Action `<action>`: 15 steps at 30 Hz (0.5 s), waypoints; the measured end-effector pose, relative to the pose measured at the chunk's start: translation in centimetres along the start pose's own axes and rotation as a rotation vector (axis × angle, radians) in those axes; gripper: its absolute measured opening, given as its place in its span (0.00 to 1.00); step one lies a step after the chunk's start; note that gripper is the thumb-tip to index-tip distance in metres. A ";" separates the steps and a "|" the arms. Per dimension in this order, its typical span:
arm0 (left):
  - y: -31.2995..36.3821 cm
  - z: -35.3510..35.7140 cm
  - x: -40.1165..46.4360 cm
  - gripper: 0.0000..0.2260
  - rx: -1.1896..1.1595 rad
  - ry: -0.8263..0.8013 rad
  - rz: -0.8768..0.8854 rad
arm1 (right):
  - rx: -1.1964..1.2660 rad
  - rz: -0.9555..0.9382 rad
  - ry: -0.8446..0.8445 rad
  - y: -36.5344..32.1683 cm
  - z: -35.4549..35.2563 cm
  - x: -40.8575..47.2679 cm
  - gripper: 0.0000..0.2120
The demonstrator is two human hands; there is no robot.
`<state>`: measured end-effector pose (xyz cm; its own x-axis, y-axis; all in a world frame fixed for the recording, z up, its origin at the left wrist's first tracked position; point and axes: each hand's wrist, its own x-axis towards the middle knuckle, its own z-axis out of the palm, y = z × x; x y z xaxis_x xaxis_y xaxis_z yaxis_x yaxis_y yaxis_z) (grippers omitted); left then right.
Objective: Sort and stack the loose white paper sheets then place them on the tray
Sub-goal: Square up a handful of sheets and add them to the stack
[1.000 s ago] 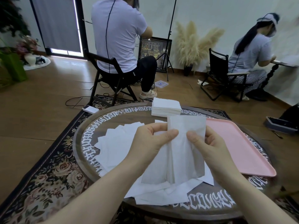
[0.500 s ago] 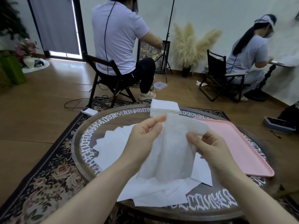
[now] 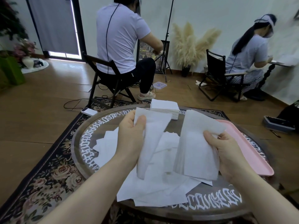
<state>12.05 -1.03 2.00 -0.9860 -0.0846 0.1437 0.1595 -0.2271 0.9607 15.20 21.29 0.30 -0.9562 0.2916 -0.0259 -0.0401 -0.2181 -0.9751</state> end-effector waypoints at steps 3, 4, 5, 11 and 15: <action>-0.5 0.6 -0.2 0.08 0.031 -0.011 -0.025 | -0.062 0.036 -0.046 0.6 0.3 -0.3 0.13; -0.7 0.9 -0.3 0.09 0.036 -0.017 -0.035 | -0.070 0.056 -0.083 0.8 0.7 -0.6 0.14; -0.8 1.2 -0.4 0.11 0.039 -0.020 -0.043 | -0.077 0.072 -0.120 0.8 1.1 -0.8 0.15; -2.0 1.8 -0.7 0.20 0.254 -0.062 -0.023 | 0.000 0.079 -0.197 0.4 2.6 -1.0 0.18; -1.8 1.7 -0.7 0.05 0.213 -0.111 -0.111 | -0.029 0.071 -0.177 0.6 2.9 -1.0 0.22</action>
<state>12.33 1.06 0.54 -0.9981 0.0389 0.0486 0.0479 -0.0183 0.9987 15.29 18.21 0.39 -0.9925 0.1074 -0.0582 0.0353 -0.2044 -0.9783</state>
